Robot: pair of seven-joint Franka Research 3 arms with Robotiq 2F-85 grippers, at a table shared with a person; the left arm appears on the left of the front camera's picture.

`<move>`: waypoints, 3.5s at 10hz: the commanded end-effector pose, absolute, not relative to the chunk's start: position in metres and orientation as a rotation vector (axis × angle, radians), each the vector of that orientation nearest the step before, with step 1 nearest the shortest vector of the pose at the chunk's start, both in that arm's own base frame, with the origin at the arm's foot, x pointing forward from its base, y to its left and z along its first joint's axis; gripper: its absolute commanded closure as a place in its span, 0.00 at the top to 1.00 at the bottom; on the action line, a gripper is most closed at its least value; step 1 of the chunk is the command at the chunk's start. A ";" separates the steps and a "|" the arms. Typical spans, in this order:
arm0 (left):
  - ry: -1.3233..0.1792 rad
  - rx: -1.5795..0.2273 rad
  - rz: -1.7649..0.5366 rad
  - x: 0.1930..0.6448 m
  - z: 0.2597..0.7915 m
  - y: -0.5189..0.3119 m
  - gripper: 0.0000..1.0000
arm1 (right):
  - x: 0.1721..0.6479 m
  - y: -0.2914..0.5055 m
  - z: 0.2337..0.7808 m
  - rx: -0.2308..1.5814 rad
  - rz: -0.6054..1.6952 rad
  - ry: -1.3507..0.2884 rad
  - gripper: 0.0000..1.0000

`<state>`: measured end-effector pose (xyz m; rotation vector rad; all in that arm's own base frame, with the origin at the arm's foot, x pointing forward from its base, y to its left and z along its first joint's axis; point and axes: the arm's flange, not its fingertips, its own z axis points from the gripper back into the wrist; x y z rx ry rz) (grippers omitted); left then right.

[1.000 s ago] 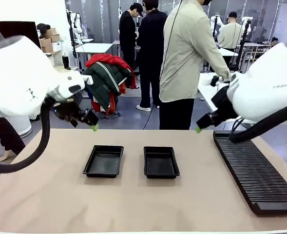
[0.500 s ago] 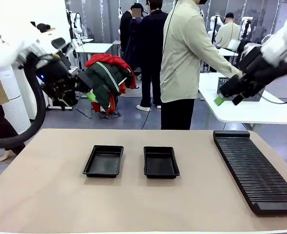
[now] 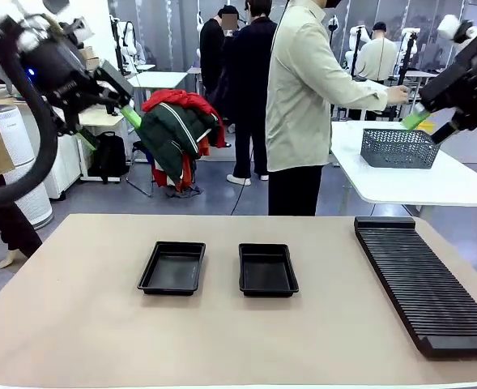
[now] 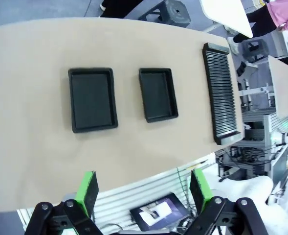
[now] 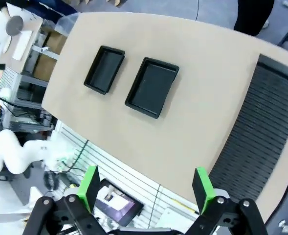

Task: Inspect and transfer BCBs to ESD trays.
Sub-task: Pick up the Blank PCB from the PCB Rack and place it in the left ESD tray.

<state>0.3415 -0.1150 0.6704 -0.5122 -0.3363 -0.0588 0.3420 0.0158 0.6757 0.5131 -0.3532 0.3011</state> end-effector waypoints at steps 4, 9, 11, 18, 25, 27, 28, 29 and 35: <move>-0.272 -0.590 -0.034 0.333 0.727 -0.083 1.00 | 0.362 -0.045 0.714 0.702 0.098 -0.213 1.00; -0.318 -0.608 0.054 0.329 0.749 -0.045 1.00 | 0.369 -0.082 0.737 0.721 0.069 -0.156 1.00; -0.330 -0.612 0.072 0.324 0.755 -0.037 1.00 | 0.374 -0.088 0.739 0.714 0.070 -0.156 1.00; -0.368 -0.566 0.077 0.315 0.772 -0.038 1.00 | 0.361 -0.111 0.758 0.644 0.060 -0.221 1.00; -0.377 -0.488 0.081 0.312 0.780 -0.043 1.00 | 0.352 -0.118 0.776 0.572 0.022 -0.257 1.00; -0.378 -0.478 0.087 0.313 0.782 -0.042 1.00 | 0.349 -0.118 0.778 0.548 -0.001 -0.265 1.00; -0.375 -0.471 0.091 0.313 0.782 -0.041 1.00 | 0.348 -0.119 0.779 0.541 -0.011 -0.267 1.00; -0.372 -0.467 0.089 0.314 0.782 -0.042 1.00 | 0.349 -0.120 0.779 0.537 -0.018 -0.267 1.00; -0.398 -0.492 0.061 0.314 0.778 -0.042 1.00 | 0.352 -0.121 0.778 0.558 0.011 -0.264 1.00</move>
